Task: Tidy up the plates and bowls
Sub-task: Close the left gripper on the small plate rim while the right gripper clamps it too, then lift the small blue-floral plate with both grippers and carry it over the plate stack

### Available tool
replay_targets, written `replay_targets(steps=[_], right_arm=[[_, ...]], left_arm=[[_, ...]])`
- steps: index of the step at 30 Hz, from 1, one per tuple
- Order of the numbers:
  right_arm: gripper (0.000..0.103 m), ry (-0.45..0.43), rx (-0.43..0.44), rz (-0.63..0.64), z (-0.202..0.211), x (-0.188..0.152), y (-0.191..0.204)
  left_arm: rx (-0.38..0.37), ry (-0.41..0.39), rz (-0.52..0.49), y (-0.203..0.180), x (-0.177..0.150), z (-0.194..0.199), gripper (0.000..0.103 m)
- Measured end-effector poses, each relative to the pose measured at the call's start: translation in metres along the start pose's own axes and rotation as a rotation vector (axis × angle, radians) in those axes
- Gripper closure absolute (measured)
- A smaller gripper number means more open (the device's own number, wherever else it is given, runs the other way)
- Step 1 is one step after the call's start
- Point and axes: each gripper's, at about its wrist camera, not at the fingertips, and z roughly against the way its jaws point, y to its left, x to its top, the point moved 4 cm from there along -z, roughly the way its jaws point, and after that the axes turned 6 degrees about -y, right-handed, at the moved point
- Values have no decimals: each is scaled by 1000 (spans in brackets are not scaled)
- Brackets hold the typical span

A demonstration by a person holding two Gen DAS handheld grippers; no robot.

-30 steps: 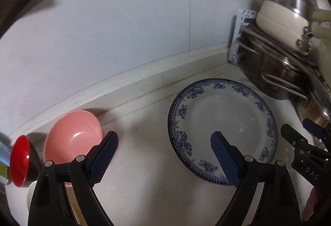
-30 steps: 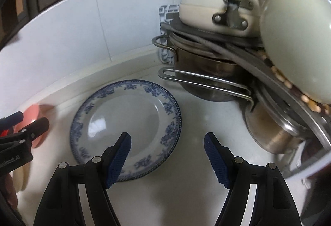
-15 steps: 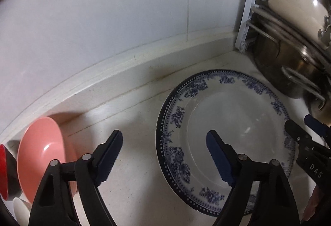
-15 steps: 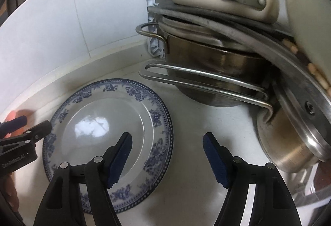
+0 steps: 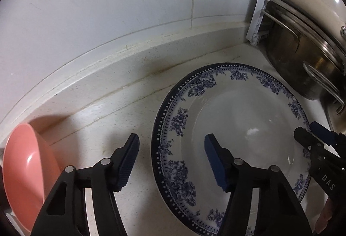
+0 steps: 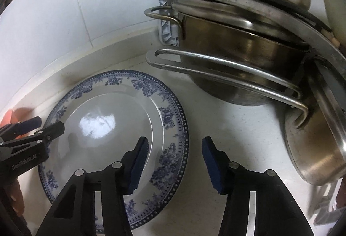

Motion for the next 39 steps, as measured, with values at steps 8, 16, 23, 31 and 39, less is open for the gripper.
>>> replay_targets(steps=[8, 16, 23, 31, 39], right_arm=[[62, 39, 11, 18, -4, 1, 3], [66, 65, -1, 47, -8, 4, 7], [67, 69, -15, 58, -6, 4, 8], [67, 63, -11, 38, 5, 5, 12], [67, 40, -7, 29, 38, 4, 14]], left_arm=[[-34, 11, 2, -2, 1, 0, 58], [-24, 20, 23, -4, 7, -6, 67], [-33, 27, 55, -1, 3, 0, 67], [-22, 6, 76, 2, 2, 24, 68], [-20, -23, 90, 6, -4, 62, 69]])
